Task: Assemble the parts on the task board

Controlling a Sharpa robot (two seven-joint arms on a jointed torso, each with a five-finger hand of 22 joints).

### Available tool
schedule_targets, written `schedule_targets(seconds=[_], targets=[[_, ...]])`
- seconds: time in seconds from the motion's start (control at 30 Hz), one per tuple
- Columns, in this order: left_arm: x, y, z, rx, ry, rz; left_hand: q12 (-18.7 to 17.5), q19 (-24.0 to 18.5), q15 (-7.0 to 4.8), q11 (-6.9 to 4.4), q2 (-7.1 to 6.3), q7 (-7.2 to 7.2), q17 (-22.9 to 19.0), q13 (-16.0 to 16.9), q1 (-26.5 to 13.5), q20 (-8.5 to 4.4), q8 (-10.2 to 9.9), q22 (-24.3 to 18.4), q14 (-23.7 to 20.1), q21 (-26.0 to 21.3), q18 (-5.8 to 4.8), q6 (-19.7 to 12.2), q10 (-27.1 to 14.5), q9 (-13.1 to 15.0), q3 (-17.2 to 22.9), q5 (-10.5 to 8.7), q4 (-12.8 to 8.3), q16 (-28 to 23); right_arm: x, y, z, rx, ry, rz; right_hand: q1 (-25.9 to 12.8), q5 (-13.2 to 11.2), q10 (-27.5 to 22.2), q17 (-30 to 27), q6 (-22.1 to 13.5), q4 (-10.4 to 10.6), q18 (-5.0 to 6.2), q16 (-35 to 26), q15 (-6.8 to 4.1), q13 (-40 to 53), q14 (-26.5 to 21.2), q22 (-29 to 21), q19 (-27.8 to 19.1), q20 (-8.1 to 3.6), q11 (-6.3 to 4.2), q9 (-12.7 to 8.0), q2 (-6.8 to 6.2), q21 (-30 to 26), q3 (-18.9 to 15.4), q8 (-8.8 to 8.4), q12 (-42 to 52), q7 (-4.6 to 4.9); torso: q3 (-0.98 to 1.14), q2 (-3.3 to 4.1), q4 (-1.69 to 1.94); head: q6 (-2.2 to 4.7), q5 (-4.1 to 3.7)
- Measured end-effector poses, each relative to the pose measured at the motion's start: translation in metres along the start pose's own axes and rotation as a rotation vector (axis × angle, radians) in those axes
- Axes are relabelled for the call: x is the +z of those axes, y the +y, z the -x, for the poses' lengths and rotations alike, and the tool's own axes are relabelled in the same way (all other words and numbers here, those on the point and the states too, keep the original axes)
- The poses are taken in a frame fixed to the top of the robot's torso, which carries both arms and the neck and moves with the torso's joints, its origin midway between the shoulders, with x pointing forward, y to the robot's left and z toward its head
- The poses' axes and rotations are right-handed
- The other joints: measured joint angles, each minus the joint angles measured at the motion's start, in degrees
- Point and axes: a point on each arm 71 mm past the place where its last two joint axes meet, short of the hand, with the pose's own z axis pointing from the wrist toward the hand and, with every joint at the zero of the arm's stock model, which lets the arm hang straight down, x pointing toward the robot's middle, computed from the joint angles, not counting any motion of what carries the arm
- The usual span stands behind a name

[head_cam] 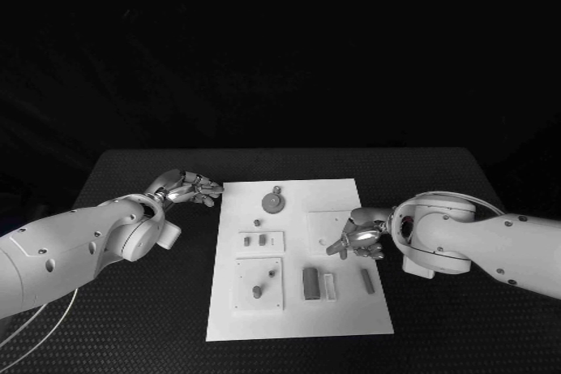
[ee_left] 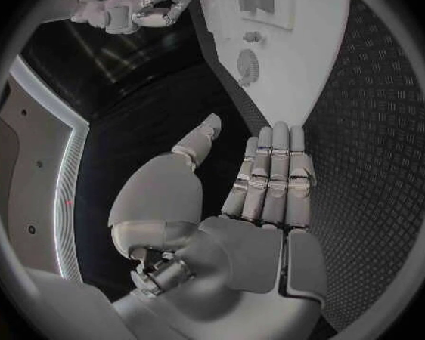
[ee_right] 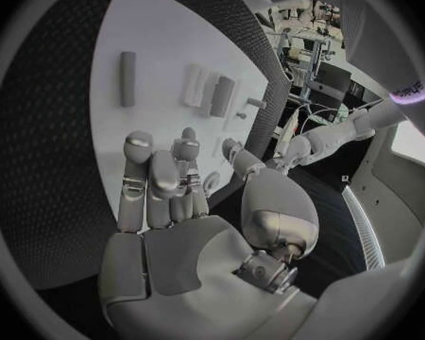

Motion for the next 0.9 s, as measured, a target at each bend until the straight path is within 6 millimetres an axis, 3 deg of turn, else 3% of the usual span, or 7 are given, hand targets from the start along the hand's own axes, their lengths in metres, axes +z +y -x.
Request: schedule_targets(seconds=[0.1, 0.2, 0.4, 0.9], targets=[[0.000, 0.000, 0.000, 0.000, 0.001, 0.000, 0.0, 0.0, 0.00, 0.00, 0.00, 0.00, 0.0, 0.0, 0.0, 0.00, 0.2, 0.0, 0.0, 0.0, 0.00, 0.0, 0.0, 0.0, 0.0, 0.00, 0.0, 0.0, -0.002, -0.018, 0.008, -0.027, 0.002, -0.051, 2.2, 0.0, 0.2, 0.4, 0.4, -2.8, 0.03, 0.4, 0.00, 0.2, 0.4, 0.0, 0.0, -0.01, -0.13, 0.4, 1.49, 0.4, -0.3, 0.25, 0.3, -0.03, -0.02, 0.00, 0.01, 0.10, -0.25], [0.000, 0.000, 0.000, 0.000, 0.001, 0.000, 0.0, 0.0, 0.00, 0.00, 0.00, 0.00, 0.0, 0.0, 0.0, 0.00, 0.2, 0.0, 0.0, 0.0, 0.00, 0.0, 0.0, -0.1, 0.0, 0.00, 0.0, 0.0, -0.003, -0.029, 0.009, -0.052, 0.018, -0.085, 2.5, 0.0, 0.2, 0.5, 0.4, -3.6, 0.03, 0.4, 0.00, 0.2, 0.4, 0.0, 0.1, -0.07, -0.05, 0.5, 1.76, 0.4, -0.7, 0.25, 0.3, -0.05, -0.02, 0.00, 0.03, 0.15, -0.37], [0.000, 0.000, 0.000, 0.000, 0.000, 0.000, 0.0, 0.0, 0.00, 0.00, 0.00, 0.00, 0.1, 0.0, 0.0, 0.00, 0.2, 0.0, 0.0, 0.0, 0.00, 0.0, 0.0, -0.1, 0.0, 0.00, 0.0, 0.0, -0.010, -0.043, 0.004, -0.118, 0.077, -0.127, 2.5, 0.0, 0.2, 0.9, 0.5, -3.7, 0.04, 0.7, 0.11, 0.2, 0.7, 0.0, 0.2, 0.01, -0.05, 0.5, 1.76, 0.4, -0.8, 0.25, 0.3, -0.11, -0.02, 0.00, 0.08, 0.12, -0.54], [0.000, 0.000, 0.000, 0.000, 0.001, 0.000, 0.0, 0.0, 0.00, 0.00, 0.00, 0.00, 0.1, 0.0, 0.0, 0.00, 0.2, 0.0, 0.0, 0.0, 0.00, 0.0, 0.0, 0.0, 0.0, 0.00, 0.0, -0.2, -0.014, -0.049, -0.012, -0.240, 0.149, -0.159, 2.0, 0.2, 0.2, 0.4, 0.2, -3.5, 0.05, 0.7, 0.12, 0.2, 0.7, 0.0, 0.0, 0.23, -0.05, 0.4, 2.31, 0.4, -1.3, 0.25, 0.3, 0.10, -0.09, 0.01, 0.15, 0.01, -1.05]])
